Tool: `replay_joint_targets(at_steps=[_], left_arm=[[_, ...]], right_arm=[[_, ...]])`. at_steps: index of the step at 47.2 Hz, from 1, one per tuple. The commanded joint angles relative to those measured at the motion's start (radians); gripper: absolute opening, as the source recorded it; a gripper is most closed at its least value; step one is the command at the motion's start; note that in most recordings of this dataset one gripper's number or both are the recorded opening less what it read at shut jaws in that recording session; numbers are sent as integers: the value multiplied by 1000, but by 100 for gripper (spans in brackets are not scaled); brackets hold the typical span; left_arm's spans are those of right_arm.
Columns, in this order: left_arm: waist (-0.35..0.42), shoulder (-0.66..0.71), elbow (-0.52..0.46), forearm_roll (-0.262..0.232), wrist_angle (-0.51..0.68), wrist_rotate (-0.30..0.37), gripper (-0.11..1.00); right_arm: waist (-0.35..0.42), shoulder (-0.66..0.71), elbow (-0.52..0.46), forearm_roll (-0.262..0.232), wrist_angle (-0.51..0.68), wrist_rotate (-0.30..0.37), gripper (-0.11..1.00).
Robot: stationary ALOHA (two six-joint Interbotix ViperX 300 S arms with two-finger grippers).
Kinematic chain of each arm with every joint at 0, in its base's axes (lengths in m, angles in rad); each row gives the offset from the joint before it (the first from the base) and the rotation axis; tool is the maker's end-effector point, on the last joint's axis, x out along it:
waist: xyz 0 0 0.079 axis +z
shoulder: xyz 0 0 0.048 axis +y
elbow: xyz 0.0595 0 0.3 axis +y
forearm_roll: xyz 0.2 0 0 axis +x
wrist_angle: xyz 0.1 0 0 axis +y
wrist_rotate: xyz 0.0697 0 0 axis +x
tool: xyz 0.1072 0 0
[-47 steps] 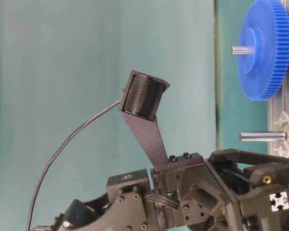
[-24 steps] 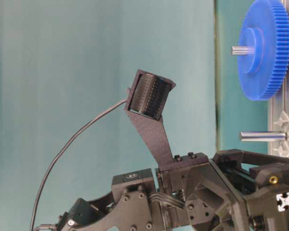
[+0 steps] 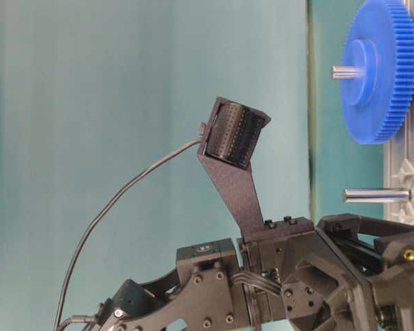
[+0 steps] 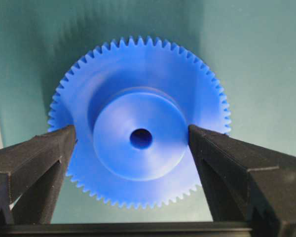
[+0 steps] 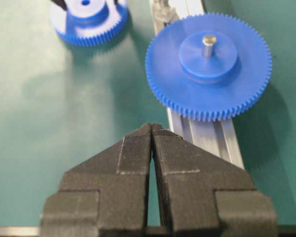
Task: Find the location of the shaft and insert the small gear.
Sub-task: 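Close the left gripper on the gear hub and lift it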
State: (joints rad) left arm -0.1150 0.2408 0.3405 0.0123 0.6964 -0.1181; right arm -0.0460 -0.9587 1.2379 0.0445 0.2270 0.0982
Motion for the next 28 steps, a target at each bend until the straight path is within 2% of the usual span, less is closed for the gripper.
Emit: replay_joint_targets(at_steps=[1, 28], left_arm=[[6, -14, -20, 3, -6, 2, 93], [8, 11, -12, 3, -6, -2, 93]], right_arm=[[-2, 9, -9, 0, -11, 11, 4], [-2, 9, -8, 0, -11, 11, 4]])
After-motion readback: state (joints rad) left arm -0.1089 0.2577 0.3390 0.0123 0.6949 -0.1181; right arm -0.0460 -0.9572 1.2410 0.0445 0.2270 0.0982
